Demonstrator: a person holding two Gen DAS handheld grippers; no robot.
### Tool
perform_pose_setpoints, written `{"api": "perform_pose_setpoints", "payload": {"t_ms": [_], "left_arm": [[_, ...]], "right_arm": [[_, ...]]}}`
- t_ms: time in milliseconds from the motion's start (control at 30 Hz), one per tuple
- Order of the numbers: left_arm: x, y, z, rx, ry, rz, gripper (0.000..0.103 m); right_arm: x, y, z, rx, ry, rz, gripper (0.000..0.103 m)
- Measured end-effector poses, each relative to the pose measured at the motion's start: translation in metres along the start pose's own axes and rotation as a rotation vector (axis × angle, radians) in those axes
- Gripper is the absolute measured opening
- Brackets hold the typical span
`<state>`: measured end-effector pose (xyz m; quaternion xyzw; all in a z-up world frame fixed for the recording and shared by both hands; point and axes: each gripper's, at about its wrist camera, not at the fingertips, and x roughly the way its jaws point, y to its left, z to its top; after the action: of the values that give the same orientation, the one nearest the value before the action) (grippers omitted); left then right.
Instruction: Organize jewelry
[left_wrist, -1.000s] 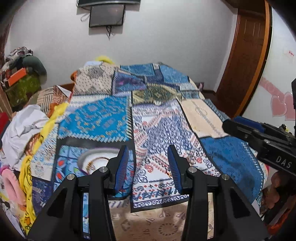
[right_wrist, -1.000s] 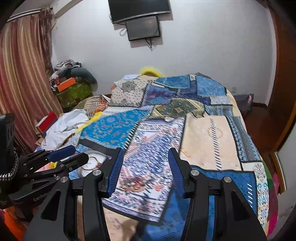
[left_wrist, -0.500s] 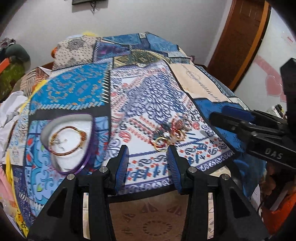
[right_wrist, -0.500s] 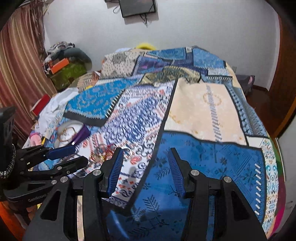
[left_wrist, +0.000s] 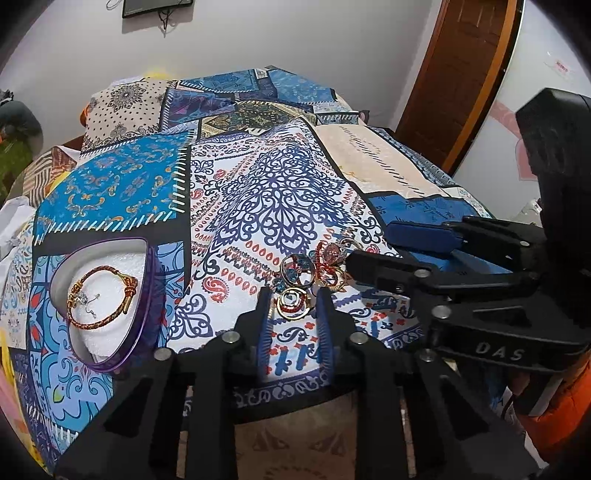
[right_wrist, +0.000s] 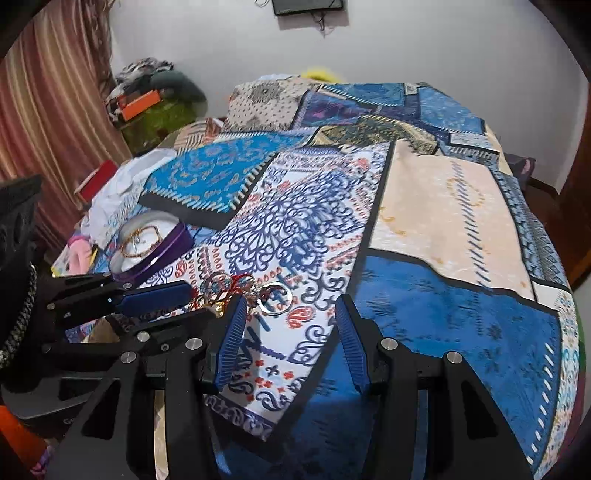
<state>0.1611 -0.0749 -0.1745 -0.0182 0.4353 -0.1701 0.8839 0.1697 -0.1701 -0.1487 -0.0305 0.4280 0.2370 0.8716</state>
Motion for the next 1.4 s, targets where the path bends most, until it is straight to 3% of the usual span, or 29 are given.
{"api": "perform_pose_setpoints", "payload": {"t_ms": [233,400,533,600,933,1400], "left_arm": [[0.000,0.002,0.000,0.003,-0.009,-0.010,0.021],[-0.004,0.004,0.000,-0.012,-0.014,-0.006,0.021],[-0.010,0.006,-0.001,-0.020,-0.022,0.002,0.021],[-0.013,0.006,-0.001,-0.023,-0.029,0.006,0.021],[-0.039,0.004,0.003,-0.027,-0.093,0.021,0.021],[-0.092,0.016,0.009,-0.042,-0.215,0.081,0.021]], "right_arm": [[0.008,0.000,0.006,0.002,0.013,0.030,0.046],[0.015,0.006,0.007,-0.028,0.026,0.031,0.026],[0.014,0.004,0.006,-0.020,0.021,0.044,0.025],[0.013,0.004,0.006,-0.012,0.017,0.042,0.019],[-0.004,0.003,0.005,0.015,-0.013,0.021,0.019],[-0.057,0.028,0.024,0.002,-0.162,0.019,0.019]]}}
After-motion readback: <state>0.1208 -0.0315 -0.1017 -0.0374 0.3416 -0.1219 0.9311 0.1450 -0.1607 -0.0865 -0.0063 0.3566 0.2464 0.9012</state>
